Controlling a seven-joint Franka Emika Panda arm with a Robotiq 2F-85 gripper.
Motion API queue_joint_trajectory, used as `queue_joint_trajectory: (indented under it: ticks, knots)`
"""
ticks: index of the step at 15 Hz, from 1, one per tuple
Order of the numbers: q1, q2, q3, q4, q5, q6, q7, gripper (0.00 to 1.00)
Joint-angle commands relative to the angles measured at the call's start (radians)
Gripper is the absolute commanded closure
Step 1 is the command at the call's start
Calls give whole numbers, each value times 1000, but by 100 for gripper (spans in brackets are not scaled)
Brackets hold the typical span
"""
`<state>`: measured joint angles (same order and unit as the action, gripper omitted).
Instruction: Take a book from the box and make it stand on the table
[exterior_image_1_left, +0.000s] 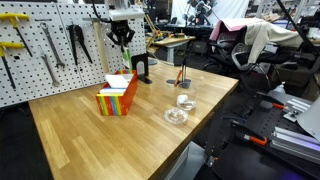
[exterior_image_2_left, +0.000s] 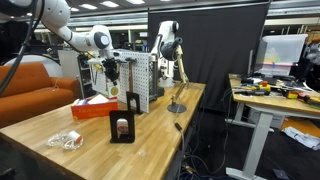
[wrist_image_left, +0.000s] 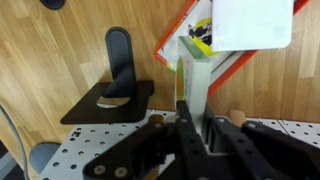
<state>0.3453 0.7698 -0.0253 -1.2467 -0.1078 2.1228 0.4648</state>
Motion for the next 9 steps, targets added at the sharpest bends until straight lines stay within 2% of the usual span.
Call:
queue_joint_trajectory:
  ticks: [1, 9]
  knots:
    - [1, -156, -11, -243, 5, 88, 105, 96]
    - [-7, -394, 12, -692, 3, 234, 350, 96]
